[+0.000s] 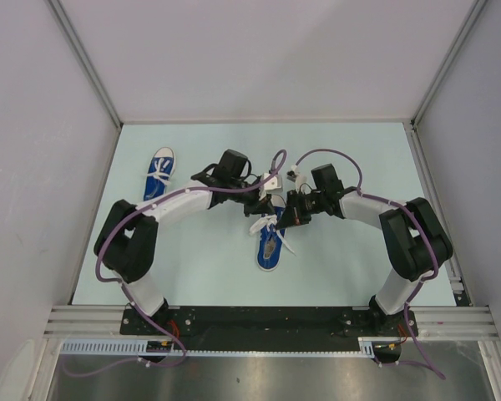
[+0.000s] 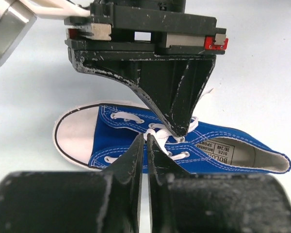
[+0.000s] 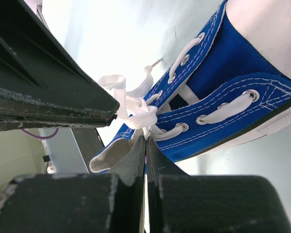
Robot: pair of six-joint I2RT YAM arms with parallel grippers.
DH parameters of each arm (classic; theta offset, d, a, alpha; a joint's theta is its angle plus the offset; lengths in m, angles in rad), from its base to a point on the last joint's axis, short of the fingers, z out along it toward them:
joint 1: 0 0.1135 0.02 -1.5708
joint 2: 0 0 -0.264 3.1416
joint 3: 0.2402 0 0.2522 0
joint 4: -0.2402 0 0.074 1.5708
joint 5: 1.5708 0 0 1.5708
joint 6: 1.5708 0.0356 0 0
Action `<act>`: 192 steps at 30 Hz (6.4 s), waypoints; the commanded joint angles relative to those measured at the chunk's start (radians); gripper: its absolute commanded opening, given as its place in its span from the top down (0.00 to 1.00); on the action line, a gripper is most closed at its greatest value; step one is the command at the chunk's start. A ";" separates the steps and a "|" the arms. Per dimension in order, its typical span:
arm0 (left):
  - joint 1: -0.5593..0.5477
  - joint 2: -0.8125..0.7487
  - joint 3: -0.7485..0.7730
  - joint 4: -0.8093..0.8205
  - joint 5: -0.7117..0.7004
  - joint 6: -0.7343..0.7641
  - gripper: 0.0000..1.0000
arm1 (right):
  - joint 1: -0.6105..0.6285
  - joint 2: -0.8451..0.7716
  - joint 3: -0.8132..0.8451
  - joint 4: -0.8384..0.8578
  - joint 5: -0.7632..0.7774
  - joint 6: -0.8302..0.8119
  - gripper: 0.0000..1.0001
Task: Tie the shoes
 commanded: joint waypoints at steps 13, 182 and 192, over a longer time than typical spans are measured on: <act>0.043 0.048 0.066 -0.065 0.051 -0.076 0.82 | 0.007 -0.006 0.027 0.087 -0.009 0.040 1.00; 0.054 0.023 0.056 -0.057 0.162 -0.073 1.00 | -0.020 -0.026 0.101 0.014 -0.029 -0.115 0.64; 0.054 0.030 0.061 -0.060 0.179 -0.062 1.00 | -0.042 -0.013 0.101 0.084 -0.099 -0.081 0.62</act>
